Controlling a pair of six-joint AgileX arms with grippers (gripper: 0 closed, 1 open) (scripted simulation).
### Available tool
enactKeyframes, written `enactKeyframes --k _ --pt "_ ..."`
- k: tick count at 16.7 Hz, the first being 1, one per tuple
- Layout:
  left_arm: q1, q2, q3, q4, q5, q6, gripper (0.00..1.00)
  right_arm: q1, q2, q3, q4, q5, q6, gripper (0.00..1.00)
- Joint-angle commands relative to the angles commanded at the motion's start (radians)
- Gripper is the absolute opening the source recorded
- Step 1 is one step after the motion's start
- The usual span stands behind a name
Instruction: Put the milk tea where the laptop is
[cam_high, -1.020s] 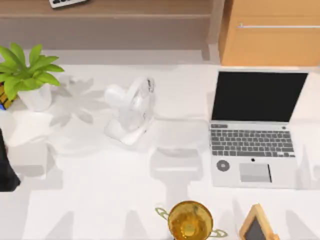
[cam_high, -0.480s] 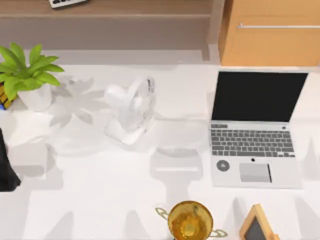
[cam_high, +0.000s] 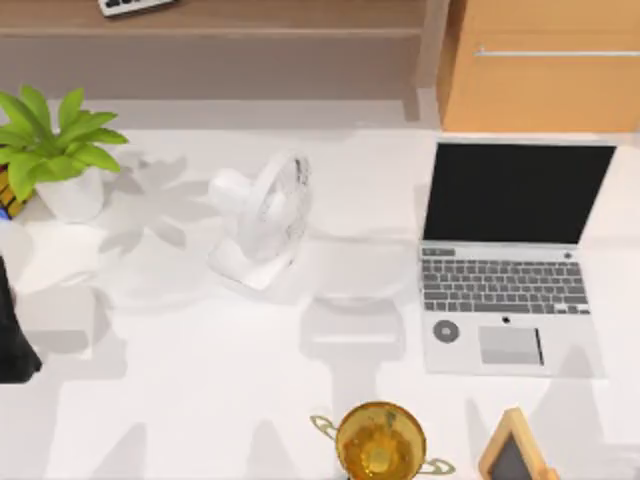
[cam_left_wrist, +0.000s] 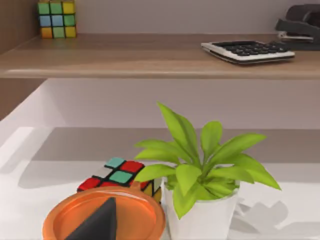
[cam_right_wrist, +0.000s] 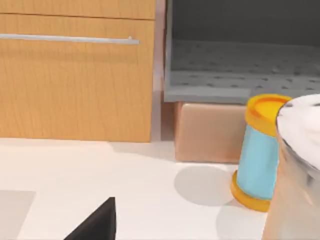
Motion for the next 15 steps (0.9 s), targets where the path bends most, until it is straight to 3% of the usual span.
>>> enactKeyframes --k 8,15 --pt "0.000 0.000 0.000 0.000 0.000 0.000 1.00 -0.253 0.513 0.059 0.368 -0.237 -0.058 1.00" --pt "0.000 0.000 0.000 0.000 0.000 0.000 1.00 -0.303 0.610 0.071 0.441 -0.284 -0.070 1.00"
